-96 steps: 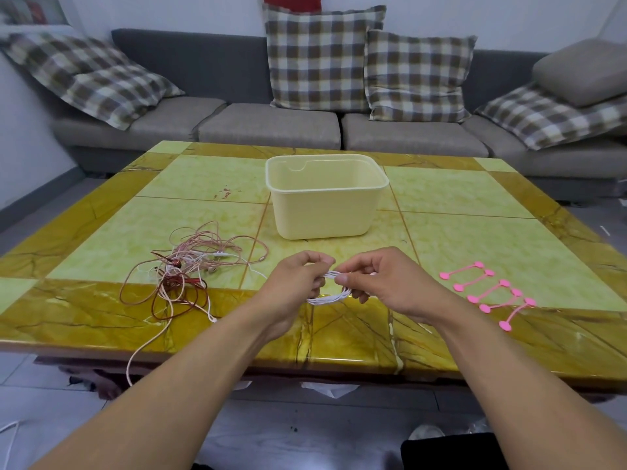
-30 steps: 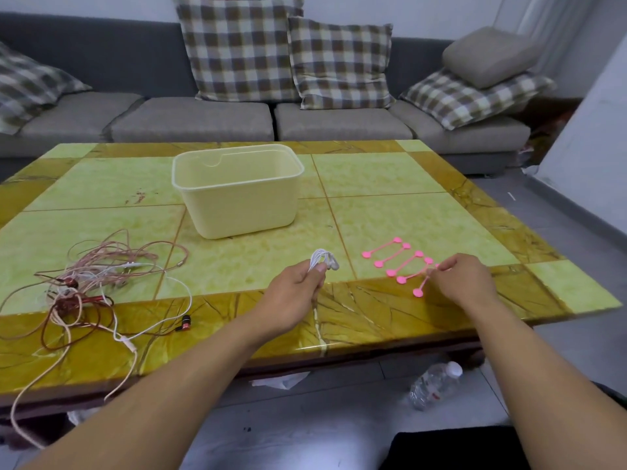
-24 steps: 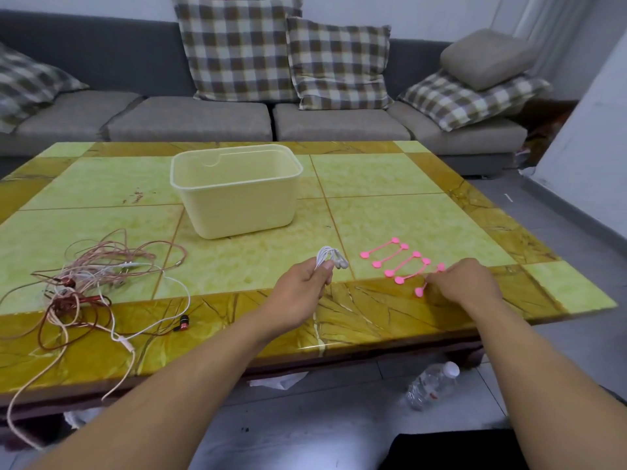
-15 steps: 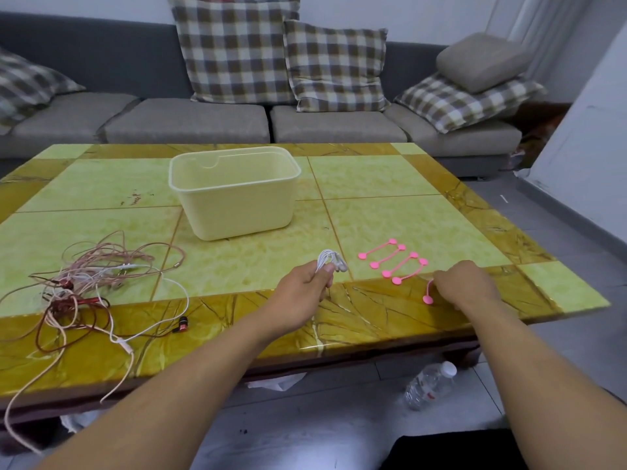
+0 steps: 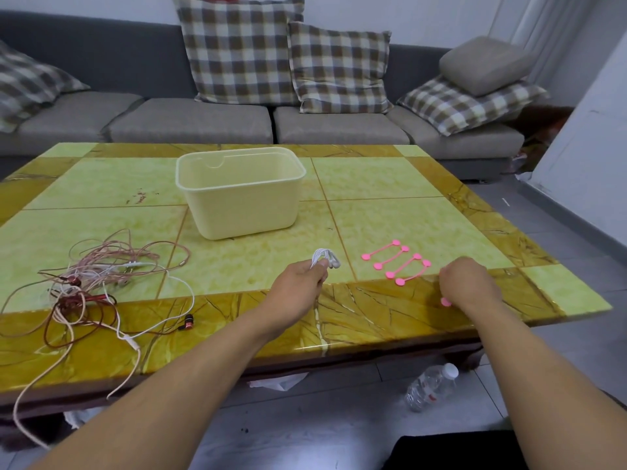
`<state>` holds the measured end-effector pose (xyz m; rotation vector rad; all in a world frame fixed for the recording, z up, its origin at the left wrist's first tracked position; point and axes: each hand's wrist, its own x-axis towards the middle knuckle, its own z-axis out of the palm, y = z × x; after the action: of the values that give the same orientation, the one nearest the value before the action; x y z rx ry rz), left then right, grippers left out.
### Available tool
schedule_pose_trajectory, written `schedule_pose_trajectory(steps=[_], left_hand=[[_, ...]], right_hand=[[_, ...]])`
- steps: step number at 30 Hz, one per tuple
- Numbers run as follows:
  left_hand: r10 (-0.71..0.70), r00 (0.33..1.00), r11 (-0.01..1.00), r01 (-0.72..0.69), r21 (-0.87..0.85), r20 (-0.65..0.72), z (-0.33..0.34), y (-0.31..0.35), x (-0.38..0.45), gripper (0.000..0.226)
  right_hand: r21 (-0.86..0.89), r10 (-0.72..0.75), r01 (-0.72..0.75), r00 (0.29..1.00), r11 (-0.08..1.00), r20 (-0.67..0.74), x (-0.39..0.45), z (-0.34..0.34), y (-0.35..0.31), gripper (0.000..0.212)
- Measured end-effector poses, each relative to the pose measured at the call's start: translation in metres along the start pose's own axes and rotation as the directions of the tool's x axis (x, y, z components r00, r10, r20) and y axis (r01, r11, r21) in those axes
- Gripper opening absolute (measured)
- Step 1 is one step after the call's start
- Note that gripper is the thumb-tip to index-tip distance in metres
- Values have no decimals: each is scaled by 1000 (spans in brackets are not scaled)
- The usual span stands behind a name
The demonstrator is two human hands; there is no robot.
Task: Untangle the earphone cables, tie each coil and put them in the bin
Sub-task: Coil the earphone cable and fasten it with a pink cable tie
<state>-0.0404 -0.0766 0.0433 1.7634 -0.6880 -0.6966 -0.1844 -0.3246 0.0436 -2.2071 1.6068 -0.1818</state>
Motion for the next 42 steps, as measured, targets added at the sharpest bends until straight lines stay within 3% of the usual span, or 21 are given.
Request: schedule_pose_trajectory(steps=[2, 5, 9, 12, 14, 20, 25, 29, 31, 33, 35, 38, 42], left_hand=[[-39, 998, 998, 41, -47, 40, 0, 2, -1, 38], [-66, 992, 997, 71, -42, 110, 1, 5, -5, 37], [-31, 992, 998, 23, 63, 124, 0, 4, -11, 38], [-8, 996, 980, -11, 199, 94, -3, 0, -12, 35], [-25, 997, 985, 13, 170, 71, -7, -1, -13, 37], [-100, 994, 985, 106, -140, 47, -17, 3, -15, 33], [-151, 986, 865, 168, -473, 74, -28, 2, -12, 38], [-213, 976, 791, 146, -594, -44, -29, 0, -7, 35], [-219, 970, 763, 105, -638, -102, -28, 1, -6, 34], [-192, 975, 728, 67, -683, -109, -31, 2, -6, 35], [-140, 988, 704, 54, -708, -64, -37, 4, -6, 38], [-95, 995, 704, 90, -705, 32, -43, 7, -8, 44], [-79, 988, 752, 147, -643, 133, -49, 8, -10, 41]], right_hand=[[166, -158, 174, 982, 971, -108, -13, -8, -14, 7], [314, -432, 470, 882, 825, -188, -56, -20, -52, 11], [282, -706, 674, 708, 683, 20, -112, 2, -95, 11], [181, -700, 679, 707, 711, 97, -124, 26, -109, 12], [151, -669, 653, 737, 742, 96, -125, 30, -115, 14], [266, -648, 610, 758, 747, 81, -123, 32, -125, 16], [411, -685, 620, 729, 668, 13, -122, 37, -130, 17], [469, -730, 642, 683, 606, 8, -129, 36, -132, 12], [576, -717, 571, 696, 585, 39, -132, 34, -133, 8], [749, -635, 327, 756, 577, 159, -133, 29, -134, 6], [806, -549, 52, 758, 590, 352, -130, 25, -132, 11], [743, -513, -95, 665, 662, 543, -120, 24, -129, 13], [724, -568, -131, 534, 677, 627, -115, 22, -125, 20]])
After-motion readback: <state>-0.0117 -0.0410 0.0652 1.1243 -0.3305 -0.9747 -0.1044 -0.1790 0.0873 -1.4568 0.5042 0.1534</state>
